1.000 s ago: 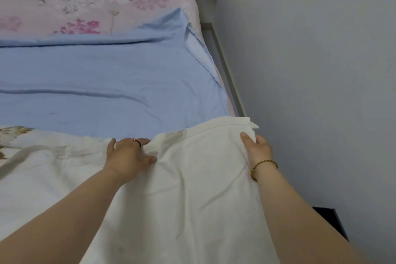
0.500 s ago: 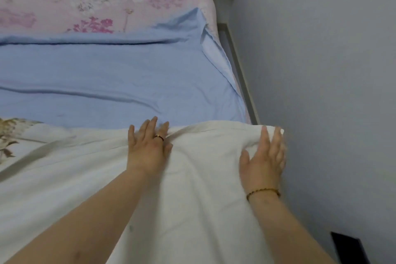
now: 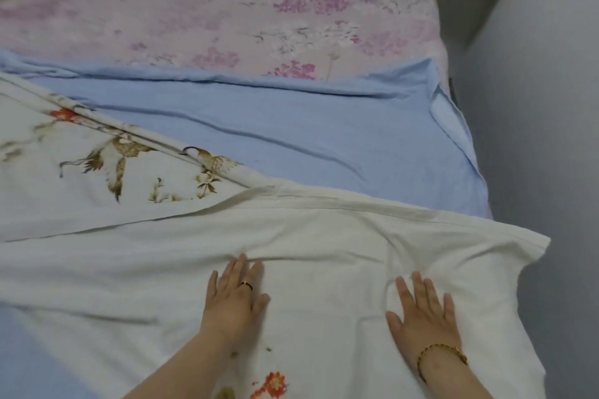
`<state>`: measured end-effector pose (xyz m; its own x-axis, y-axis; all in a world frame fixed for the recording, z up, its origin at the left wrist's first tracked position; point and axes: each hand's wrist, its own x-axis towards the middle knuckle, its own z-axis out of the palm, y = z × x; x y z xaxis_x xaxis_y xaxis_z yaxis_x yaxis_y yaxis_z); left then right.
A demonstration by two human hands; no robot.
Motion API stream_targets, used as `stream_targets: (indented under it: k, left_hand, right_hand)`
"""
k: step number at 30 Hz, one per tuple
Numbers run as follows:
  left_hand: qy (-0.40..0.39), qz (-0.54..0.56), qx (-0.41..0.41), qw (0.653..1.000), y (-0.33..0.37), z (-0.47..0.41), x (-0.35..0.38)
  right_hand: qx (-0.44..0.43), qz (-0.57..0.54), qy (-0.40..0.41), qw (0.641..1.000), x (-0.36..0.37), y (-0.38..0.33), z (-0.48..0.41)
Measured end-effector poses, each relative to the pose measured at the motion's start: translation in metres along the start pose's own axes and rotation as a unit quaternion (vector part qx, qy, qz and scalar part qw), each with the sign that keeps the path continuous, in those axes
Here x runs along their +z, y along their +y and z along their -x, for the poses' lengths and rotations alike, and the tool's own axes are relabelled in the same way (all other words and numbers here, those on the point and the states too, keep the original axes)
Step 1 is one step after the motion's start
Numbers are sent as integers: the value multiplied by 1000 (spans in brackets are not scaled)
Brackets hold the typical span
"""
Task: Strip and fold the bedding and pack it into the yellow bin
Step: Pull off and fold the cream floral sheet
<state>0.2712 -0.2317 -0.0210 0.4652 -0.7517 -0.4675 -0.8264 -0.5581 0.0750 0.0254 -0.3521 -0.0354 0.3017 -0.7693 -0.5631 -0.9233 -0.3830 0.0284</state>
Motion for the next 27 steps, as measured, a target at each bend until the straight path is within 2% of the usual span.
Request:
stream_targets:
  k: [3,5,7,9,11,14,16,19,22,23,25,27]
  left_hand:
    - [4,14,-47,999,-54,20,-7]
    - [33,41,-88,995,-94,22,-17]
    - [63,81,-120,987,-132,16,-24]
    - [82,100,-138,982,-170,4,-29]
    - [86,102,-152,979,-206,-9,-38]
    - [90,87,-161,979,-270,-32,-54]
    - [92,75,-155,981,-310,-51,-69]
    - [90,25,-131,987,-359,-91,-81]
    - [130,-7,-50,990,-395,-133,-68]
    - [136,-47,-22,989,-402,-143,-65]
    - [74,-27,-17,997,-409,-152,-59]
    - [52,-2,14,999,-412,-156,-52]
  right_hand:
    - [27,29,-20,999,-12,-23,9]
    - [51,43,-22,998,-17,-49,13]
    - [43,43,21,998,-16,-88,13]
    - [-38,26,137,989,-5,-137,12]
    - [-84,-1,161,983,-2,-192,8]
    - [-153,-21,129,980,-7,-287,-11]
    - [-193,4,157,969,-17,-344,-30]
    - [-181,17,132,974,-22,-405,-65]
    - [-157,-1,109,982,-12,-429,-92]
    - [-153,-9,114,982,-9,-429,-95]
    - [-147,-21,149,978,-3,-429,-98]
    - [-143,-26,177,973,-5,-433,-99]
